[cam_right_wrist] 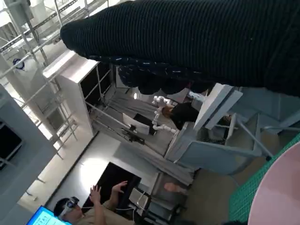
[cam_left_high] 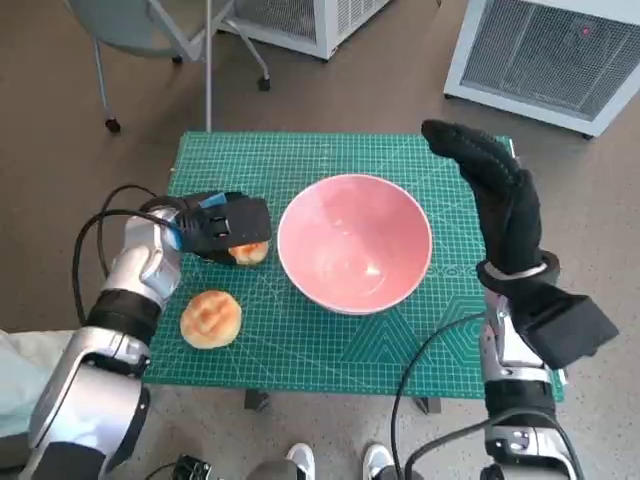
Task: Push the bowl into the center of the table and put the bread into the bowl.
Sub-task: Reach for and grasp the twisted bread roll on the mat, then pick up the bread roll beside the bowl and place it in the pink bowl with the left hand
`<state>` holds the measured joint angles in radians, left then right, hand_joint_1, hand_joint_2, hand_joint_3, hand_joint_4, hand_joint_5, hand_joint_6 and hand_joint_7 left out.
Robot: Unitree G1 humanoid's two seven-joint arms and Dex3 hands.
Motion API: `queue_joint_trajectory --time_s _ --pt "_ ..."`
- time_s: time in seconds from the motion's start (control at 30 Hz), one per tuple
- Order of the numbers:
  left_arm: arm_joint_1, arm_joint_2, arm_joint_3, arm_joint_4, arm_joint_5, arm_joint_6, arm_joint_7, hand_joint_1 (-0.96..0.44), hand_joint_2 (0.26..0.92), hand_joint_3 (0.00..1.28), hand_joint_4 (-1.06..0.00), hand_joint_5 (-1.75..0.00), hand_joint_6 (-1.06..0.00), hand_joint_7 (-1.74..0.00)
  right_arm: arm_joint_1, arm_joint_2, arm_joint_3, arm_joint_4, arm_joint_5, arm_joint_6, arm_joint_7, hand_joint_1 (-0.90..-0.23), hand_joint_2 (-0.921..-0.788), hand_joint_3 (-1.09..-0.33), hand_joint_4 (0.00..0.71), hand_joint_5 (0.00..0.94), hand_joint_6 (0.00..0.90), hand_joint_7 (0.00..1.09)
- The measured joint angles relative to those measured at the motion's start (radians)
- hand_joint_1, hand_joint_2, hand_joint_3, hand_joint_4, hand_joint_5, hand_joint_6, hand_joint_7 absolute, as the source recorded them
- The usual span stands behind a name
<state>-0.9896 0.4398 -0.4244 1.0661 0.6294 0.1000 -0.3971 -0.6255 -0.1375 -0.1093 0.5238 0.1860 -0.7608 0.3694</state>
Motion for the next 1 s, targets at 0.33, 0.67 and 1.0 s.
queue_joint_trajectory --time_s 0.33,0.67,1.0 --pt "-0.022 -0.028 -0.023 0.066 0.000 -0.019 0.036 -0.09 0.713 0.00 -0.21 -0.03 -0.39 -0.04 0.003 0.002 0.000 0.000 0.000 0.000 0.000 -0.766 -0.921 -0.801 0.120 0.001 -0.001 0.45" --pt "-0.029 -0.040 -0.039 0.108 0.005 -0.058 0.172 0.06 0.862 0.04 -0.77 -1.00 -0.75 -0.68 0.008 0.005 0.000 -0.004 0.009 0.003 0.000 -0.764 -0.921 -0.801 0.120 0.000 -0.001 0.46" --pt "0.006 -0.001 -0.038 0.047 0.021 -0.204 0.357 0.00 0.882 0.05 -0.78 -1.15 -0.75 -0.95 0.018 0.006 0.000 -0.018 0.021 0.016 0.003 -0.764 -0.921 -0.800 0.119 0.000 -0.001 0.48"
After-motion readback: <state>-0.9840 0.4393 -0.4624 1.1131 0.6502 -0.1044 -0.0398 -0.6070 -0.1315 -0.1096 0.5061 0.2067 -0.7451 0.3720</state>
